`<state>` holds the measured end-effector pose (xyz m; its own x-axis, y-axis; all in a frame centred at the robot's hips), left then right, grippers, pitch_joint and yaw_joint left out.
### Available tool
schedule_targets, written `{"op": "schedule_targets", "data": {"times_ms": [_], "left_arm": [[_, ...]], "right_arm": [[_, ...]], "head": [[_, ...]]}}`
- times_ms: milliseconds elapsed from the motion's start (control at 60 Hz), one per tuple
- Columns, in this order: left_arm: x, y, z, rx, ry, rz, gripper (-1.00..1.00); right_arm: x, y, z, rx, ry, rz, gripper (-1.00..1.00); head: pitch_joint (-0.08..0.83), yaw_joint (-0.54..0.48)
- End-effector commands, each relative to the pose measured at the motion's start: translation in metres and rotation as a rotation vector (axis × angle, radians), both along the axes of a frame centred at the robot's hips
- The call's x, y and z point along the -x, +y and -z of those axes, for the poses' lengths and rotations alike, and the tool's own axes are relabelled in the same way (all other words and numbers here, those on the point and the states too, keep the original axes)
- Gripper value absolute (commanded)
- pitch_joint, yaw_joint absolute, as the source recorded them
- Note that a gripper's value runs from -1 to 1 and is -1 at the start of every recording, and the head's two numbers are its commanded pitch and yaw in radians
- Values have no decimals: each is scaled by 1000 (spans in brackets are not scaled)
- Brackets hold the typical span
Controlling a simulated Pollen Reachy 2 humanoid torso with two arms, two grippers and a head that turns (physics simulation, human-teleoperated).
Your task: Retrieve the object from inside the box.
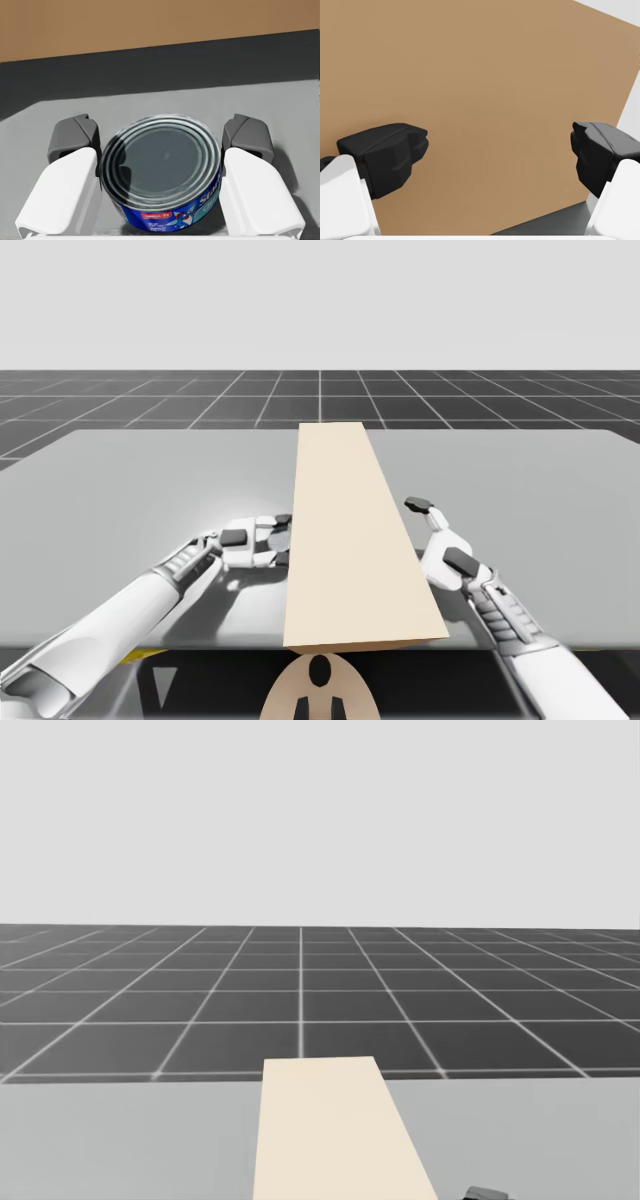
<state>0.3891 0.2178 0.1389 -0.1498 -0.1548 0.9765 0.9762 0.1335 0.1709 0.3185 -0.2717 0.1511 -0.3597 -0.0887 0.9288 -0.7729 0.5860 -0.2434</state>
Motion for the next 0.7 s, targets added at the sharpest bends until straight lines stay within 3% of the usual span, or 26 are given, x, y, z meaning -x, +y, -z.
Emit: {"op": "schedule_targets", "data": {"times_ms": [17,233,700], "left_arm": [[6,37,-19,171,19,108,1000],[15,68,-33,189,-35,44,1000],[27,148,-84,270,-179,-159,1000]], "right_arm": [[5,-6,4,-57,-37,-36,-1000],[7,-20,9,-63,-31,-6,-1000],[7,-25,8,-68,-33,5,-1000]], "head": [[47,-43],[43,-39],[34,-39]]}}
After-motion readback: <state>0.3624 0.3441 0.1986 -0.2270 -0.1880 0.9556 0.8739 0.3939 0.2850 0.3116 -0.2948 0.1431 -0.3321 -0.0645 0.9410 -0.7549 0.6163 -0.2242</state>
